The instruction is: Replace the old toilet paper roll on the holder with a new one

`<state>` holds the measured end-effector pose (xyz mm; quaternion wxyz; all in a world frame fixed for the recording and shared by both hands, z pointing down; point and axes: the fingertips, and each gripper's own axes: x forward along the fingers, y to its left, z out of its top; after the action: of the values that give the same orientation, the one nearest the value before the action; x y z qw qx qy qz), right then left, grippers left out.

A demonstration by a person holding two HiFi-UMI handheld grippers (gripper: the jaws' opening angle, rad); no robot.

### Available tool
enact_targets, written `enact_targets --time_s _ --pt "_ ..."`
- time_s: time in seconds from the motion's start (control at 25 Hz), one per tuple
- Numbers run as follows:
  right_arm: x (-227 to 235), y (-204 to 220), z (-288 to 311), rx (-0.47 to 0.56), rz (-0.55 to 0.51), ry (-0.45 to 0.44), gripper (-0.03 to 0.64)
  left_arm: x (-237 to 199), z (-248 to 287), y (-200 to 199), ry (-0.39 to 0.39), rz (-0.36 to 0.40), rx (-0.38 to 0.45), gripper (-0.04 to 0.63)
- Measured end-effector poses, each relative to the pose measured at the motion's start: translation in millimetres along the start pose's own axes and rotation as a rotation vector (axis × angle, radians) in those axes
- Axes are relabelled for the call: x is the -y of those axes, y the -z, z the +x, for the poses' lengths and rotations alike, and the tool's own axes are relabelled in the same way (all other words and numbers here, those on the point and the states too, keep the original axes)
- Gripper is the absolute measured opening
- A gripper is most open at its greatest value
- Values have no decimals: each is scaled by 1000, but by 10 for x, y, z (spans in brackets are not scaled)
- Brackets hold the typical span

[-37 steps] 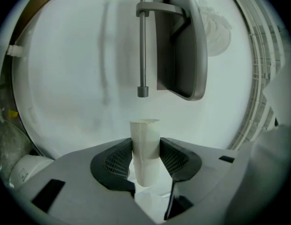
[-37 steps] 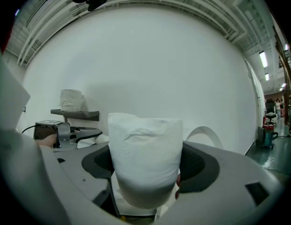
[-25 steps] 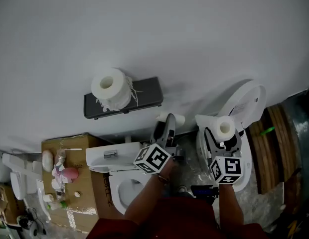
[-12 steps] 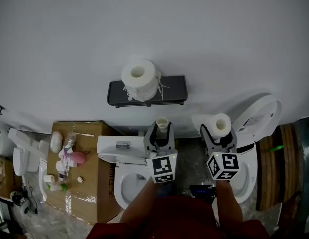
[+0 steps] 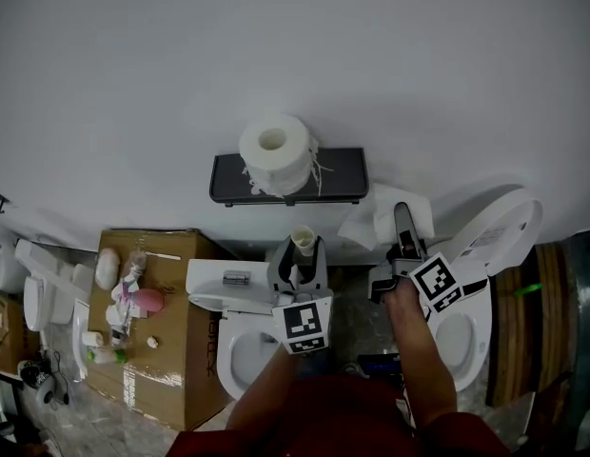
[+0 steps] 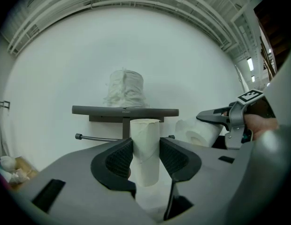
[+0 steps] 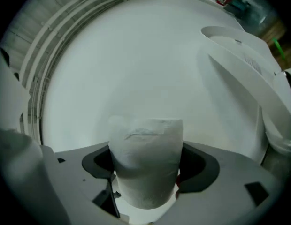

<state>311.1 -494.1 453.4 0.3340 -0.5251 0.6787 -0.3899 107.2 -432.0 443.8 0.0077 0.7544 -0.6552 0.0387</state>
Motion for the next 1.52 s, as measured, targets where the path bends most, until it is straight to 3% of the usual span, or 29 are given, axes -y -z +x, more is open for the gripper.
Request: enact_targets --time_s 0.24,0.48,1.2,1.52 --pt "157 161 293 27 181 33 379 -168 64 43 -16 1 -5 193" --pt "143 315 520 48 335 0 380 -349 107 65 -41 0 -9 193" --pt "-357 1462 878 -132 447 -70 379 -1051 -145 192 -185 -25 -30 193" --pt "-385 1567 873 -123 503 -87 379 -1174 -203 200 -195 -30 -31 193"
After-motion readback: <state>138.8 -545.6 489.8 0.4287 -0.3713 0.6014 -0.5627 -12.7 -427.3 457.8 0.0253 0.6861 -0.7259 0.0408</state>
